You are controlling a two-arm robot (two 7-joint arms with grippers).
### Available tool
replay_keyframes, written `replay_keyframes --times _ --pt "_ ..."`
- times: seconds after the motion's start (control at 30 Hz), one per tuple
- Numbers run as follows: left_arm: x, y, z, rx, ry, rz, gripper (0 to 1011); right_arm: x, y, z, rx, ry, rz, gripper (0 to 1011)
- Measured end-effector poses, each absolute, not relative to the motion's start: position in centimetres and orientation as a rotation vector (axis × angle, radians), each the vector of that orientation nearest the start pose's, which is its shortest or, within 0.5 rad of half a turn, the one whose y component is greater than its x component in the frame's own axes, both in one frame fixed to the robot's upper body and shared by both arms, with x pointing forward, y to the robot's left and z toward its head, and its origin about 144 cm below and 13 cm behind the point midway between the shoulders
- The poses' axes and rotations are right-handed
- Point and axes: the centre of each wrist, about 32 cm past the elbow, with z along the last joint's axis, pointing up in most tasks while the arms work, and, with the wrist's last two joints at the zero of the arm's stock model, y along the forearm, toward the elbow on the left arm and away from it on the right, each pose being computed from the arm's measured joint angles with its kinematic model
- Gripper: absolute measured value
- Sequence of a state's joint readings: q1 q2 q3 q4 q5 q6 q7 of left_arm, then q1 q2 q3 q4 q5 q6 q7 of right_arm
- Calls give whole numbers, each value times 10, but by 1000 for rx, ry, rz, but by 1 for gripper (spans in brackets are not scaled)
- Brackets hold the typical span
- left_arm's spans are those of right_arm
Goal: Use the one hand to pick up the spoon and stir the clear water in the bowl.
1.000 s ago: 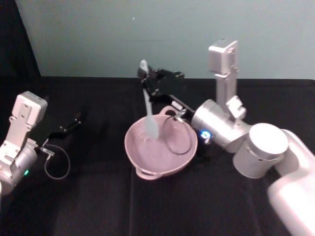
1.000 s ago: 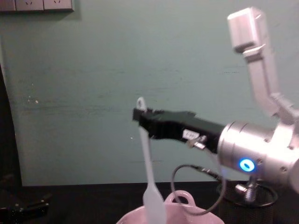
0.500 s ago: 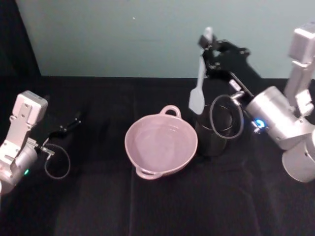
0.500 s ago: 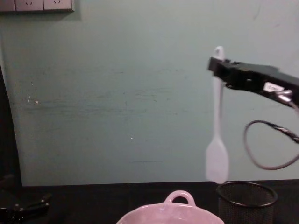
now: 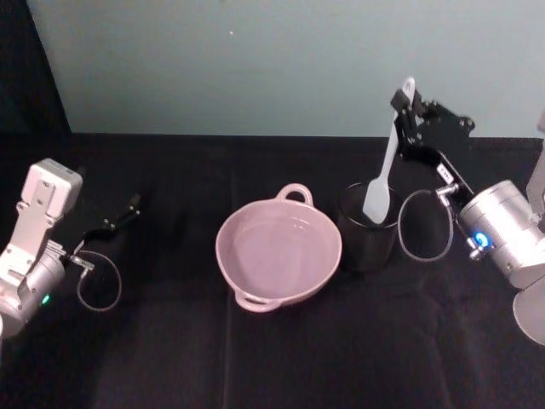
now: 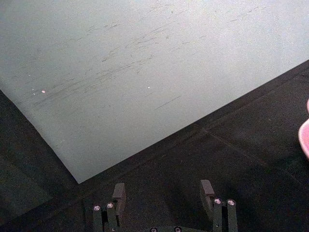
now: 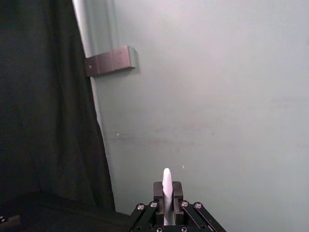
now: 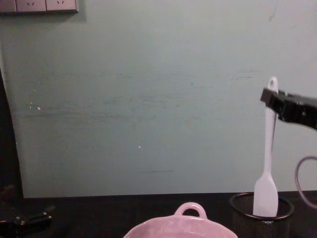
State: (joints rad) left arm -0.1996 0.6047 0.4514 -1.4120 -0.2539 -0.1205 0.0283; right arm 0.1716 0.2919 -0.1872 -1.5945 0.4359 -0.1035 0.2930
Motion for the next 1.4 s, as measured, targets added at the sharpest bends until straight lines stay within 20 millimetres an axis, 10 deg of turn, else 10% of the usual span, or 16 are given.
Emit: replay_keyframes --times 0.83,1.4 --pt "489 310 1140 304 -285 1248 1011 503 -262 1133 508 247 -1123 112" --pt "489 310 1140 305 -285 1248 1011 500 -262 1133 504 256 -1166 611"
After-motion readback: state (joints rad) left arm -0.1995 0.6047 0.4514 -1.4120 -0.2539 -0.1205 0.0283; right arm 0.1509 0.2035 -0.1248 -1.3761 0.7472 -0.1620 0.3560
